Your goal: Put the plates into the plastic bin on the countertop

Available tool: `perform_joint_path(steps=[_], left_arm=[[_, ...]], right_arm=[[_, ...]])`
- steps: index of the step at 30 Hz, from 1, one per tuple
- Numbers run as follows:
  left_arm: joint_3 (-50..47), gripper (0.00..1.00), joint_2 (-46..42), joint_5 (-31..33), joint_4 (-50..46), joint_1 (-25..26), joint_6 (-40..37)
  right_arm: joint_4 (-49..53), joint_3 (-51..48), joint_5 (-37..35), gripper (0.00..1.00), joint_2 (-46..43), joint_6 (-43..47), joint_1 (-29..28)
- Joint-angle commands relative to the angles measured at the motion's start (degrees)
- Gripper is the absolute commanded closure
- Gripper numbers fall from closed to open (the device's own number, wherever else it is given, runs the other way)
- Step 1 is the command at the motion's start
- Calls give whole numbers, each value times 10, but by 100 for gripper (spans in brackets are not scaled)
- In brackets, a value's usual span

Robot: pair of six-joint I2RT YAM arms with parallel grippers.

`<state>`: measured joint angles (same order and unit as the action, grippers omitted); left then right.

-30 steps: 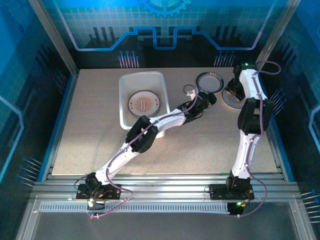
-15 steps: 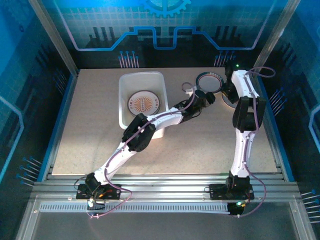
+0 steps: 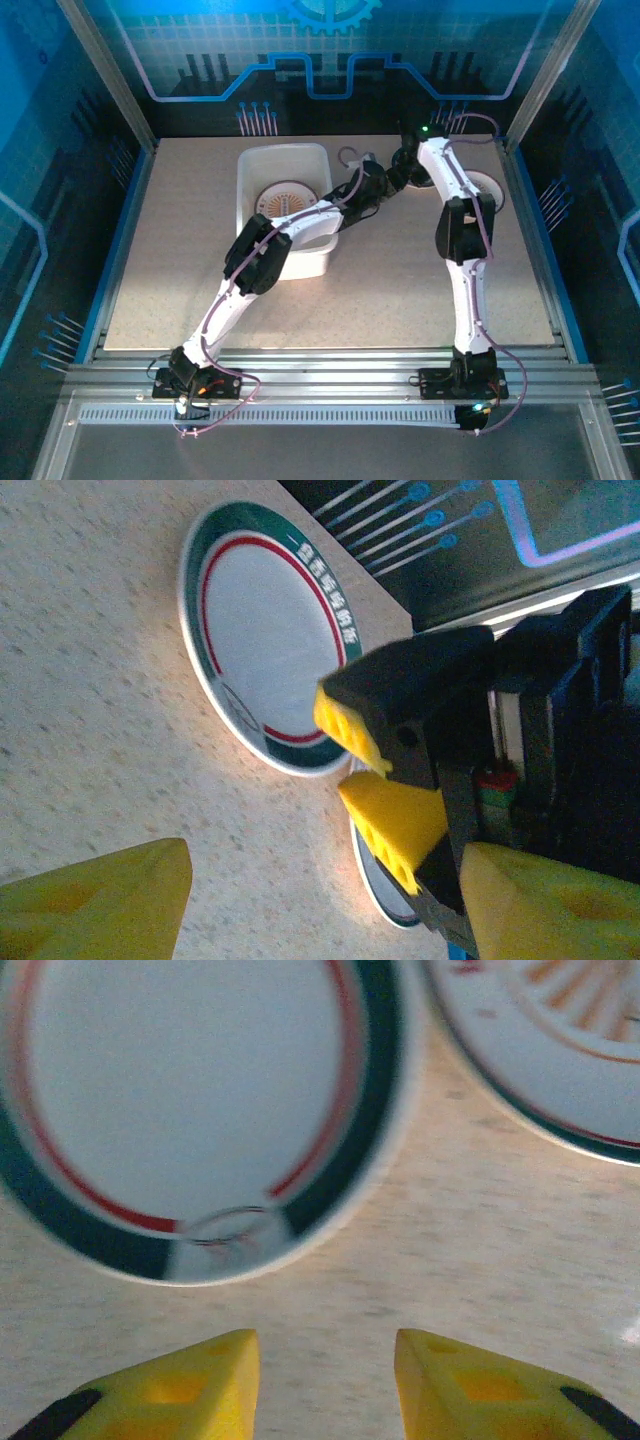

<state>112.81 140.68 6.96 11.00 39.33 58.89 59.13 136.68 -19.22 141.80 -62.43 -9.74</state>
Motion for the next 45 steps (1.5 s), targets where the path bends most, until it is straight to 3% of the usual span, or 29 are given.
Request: perform_joint_path(steps=[1, 8, 11, 19, 30, 37, 45], left_arm=[[-9, 27, -30, -44, 32, 10, -25], [-8, 27, -27, -50, 30, 7, -26], [-3, 27, -23, -50, 30, 7, -26], [-7, 27, -19, -52, 27, 5, -25], [-7, 27, -19, -54, 30, 4, -19], [-37, 27, -46, -61, 43, 4, -20], [-62, 27, -81, -71, 47, 5, -7]], right_arm=[[-8, 37, 18, 57, 62, 31, -18], [-2, 3, 4, 52, 66, 16, 16], [-76, -84, 15, 52, 22, 11, 22], [-132, -155, 13, 50, -14, -3, 24], [-128, -142, 13, 40, -3, -22, 26], [-123, -72, 17, 46, 49, -37, 21], [-113, -94, 7, 69, 51, -63, 18]])
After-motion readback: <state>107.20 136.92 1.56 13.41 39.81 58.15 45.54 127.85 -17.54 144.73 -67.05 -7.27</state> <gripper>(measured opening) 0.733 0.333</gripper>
